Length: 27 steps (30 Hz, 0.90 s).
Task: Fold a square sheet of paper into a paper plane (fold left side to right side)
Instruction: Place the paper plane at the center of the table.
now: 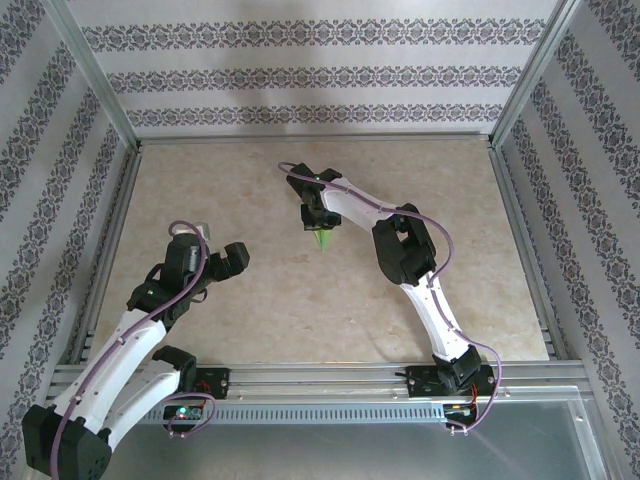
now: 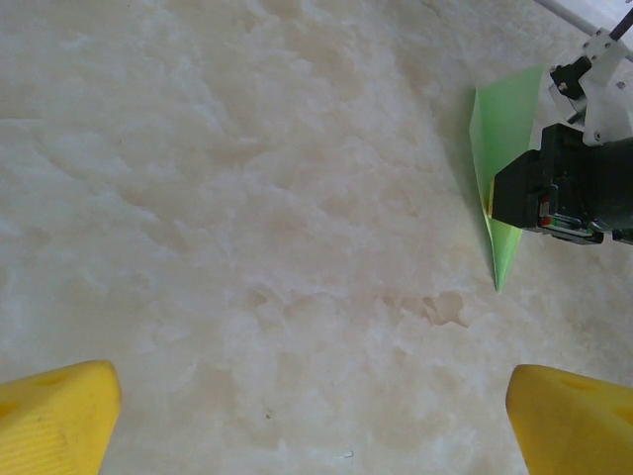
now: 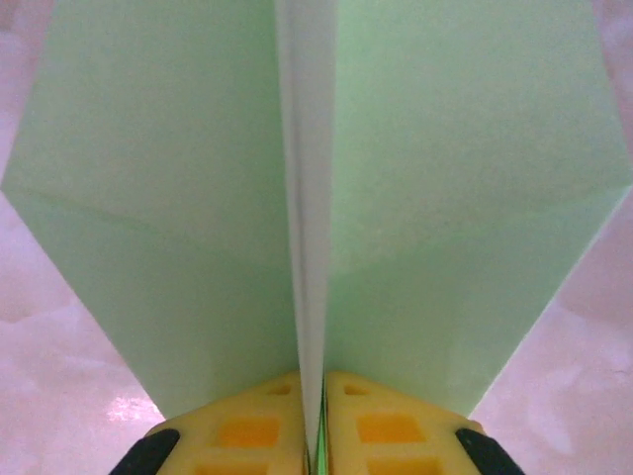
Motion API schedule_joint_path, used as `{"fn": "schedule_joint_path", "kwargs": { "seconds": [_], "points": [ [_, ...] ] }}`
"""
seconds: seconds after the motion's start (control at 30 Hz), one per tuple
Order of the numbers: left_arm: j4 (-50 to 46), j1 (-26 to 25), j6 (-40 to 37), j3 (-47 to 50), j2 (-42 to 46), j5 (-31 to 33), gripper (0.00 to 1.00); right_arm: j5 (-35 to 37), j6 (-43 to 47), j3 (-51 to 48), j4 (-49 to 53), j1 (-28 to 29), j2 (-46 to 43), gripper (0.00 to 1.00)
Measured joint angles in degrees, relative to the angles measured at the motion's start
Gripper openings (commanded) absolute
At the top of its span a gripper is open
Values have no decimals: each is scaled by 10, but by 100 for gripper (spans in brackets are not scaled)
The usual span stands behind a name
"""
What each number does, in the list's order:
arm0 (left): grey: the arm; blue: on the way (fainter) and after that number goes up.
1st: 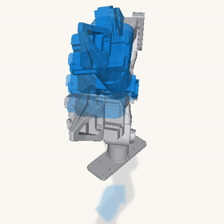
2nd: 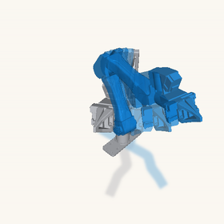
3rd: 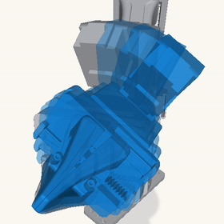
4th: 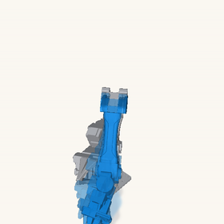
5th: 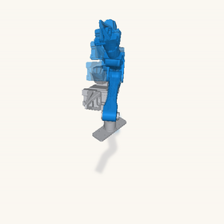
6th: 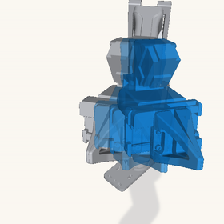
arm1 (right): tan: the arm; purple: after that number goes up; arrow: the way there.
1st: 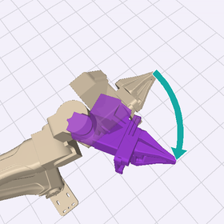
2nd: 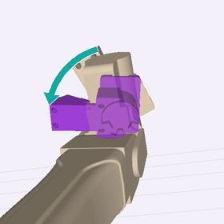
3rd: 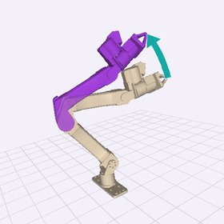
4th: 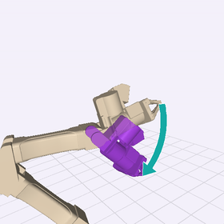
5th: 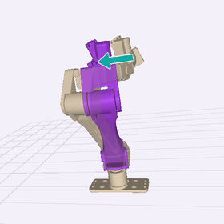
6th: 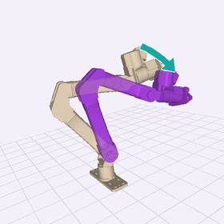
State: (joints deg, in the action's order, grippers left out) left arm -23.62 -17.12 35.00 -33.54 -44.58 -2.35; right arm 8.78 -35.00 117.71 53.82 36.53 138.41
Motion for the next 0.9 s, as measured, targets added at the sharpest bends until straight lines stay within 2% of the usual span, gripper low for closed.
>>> {"fn": "schedule_joint_path", "kwargs": {
  "seconds": [0.07, 0.47, 0.77, 0.9],
  "points": [
    [0, 0, -1, 0, 0, 0, 100, 0, -4, 0, 0, 0, 1, 22],
    [-9, 0, -2, 0, 0, 0, 100, -2, -12, -7, -10, -1, 2, 34],
    [-17, 0, -3, 0, 0, 0, 100, -37, -21, -74, -73, -16, -34, 41],
    [-18, 0, -3, -1, 0, 0, 100, -42, -22, -76, -78, -16, -35, 47]
  ]
}}
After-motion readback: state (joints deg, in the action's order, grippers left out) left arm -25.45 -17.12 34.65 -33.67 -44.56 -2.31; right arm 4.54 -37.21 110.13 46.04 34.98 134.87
